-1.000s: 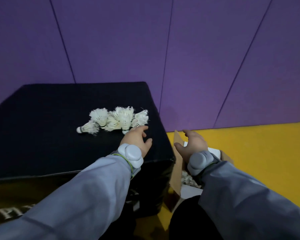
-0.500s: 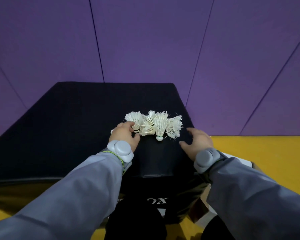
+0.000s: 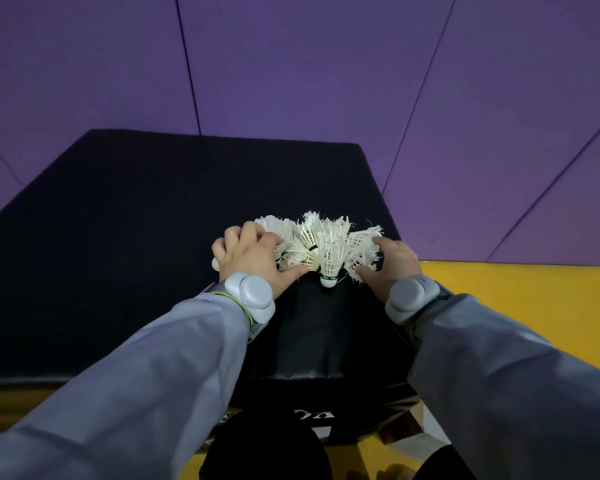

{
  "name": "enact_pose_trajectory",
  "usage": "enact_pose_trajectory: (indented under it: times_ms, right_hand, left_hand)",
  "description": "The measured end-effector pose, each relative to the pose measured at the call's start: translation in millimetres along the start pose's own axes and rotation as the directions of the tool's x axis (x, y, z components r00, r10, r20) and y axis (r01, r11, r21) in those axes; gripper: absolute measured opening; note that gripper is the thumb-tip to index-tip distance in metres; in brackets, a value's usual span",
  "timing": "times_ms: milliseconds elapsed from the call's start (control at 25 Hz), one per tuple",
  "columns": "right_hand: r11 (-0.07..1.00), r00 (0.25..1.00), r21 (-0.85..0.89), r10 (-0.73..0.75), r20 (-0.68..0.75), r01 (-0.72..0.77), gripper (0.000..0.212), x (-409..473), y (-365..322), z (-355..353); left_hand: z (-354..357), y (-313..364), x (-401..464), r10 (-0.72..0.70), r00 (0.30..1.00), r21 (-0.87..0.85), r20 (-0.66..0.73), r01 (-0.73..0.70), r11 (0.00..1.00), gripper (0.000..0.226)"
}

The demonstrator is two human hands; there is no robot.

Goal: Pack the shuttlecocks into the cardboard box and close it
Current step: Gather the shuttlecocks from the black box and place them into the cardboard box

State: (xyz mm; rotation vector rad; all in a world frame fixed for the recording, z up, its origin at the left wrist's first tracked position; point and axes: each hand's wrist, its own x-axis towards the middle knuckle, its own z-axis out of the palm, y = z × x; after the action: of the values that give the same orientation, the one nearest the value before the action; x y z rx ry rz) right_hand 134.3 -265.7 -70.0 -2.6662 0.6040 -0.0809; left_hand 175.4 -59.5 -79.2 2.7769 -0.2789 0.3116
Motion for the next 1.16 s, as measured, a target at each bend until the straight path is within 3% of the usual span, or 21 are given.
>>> enact_pose_trajectory:
  times_ms: [160, 440, 800, 1160]
  right_hand:
    - [0.997, 0.999, 0.072, 0.033, -0.023, -0.031, 0.054, 9.8, -1.3, 6.5]
    - [0.992, 0.995, 0.125, 0.000, -0.096, 0.012, 0.026, 15.0, 1.0, 4.9]
    - [0.991, 0.990, 0.130, 0.036, -0.139, -0.018, 0.027, -5.6, 3.8, -32.0]
    - [0.988, 0.975, 0.153, 0.023, -0.223, 0.011, 0.025, -34.2, 3.6, -52.9]
  left_hand:
    - [5.6, 7.4, 9.3, 0.009, 1.000, 0.015, 0.002, -0.009, 1.000, 0.060]
    - [5.7, 9.1, 9.6, 0.050, 0.998, -0.089, -0.031, -0.053, 0.995, 0.028]
    - [-28.7, 18.1, 3.7, 0.043, 0.994, -0.054, -0.104, -0.049, 0.997, 0.024]
    - [-66.2, 25.4, -8.4, -0.060, 0.981, -0.042, -0.186, 0.053, 0.998, 0.021]
